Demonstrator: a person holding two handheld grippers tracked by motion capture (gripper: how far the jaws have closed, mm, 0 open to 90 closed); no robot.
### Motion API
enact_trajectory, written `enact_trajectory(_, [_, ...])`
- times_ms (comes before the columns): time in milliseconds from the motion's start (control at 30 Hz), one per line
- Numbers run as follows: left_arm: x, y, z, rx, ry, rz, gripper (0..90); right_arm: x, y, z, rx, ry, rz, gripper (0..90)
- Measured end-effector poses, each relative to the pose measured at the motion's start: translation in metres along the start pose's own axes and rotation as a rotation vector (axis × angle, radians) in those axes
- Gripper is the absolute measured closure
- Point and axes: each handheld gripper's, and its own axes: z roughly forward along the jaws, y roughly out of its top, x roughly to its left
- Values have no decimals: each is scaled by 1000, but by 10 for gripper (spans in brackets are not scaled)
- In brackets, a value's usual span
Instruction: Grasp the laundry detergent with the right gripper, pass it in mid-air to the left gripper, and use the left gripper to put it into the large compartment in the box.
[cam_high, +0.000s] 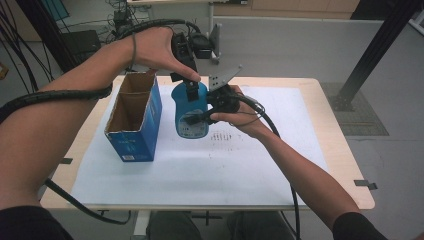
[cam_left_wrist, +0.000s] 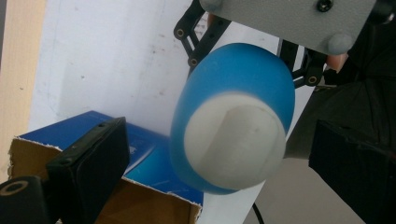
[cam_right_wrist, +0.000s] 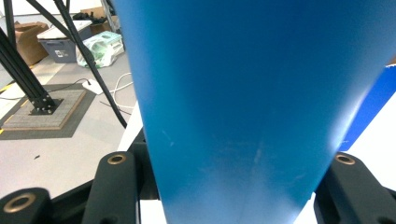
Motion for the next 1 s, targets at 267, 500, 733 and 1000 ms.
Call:
enact_trajectory(267, [-1, 2, 5, 8, -17, 11, 57, 3, 3, -1, -7, 13, -12, 455])
enact_trajectory(500, [-2, 2, 10, 8, -29, 25, 57, 3, 5, -1, -8, 21, -18, 455])
enact_trajectory(733, [-4, 4, 14, 17, -37, 40, 57, 3, 5, -1, -12, 25, -12, 455])
enact_trajectory(1000, [-6, 7, 18, 17, -41, 52, 57, 2, 6, -1, -11, 24, -11, 455])
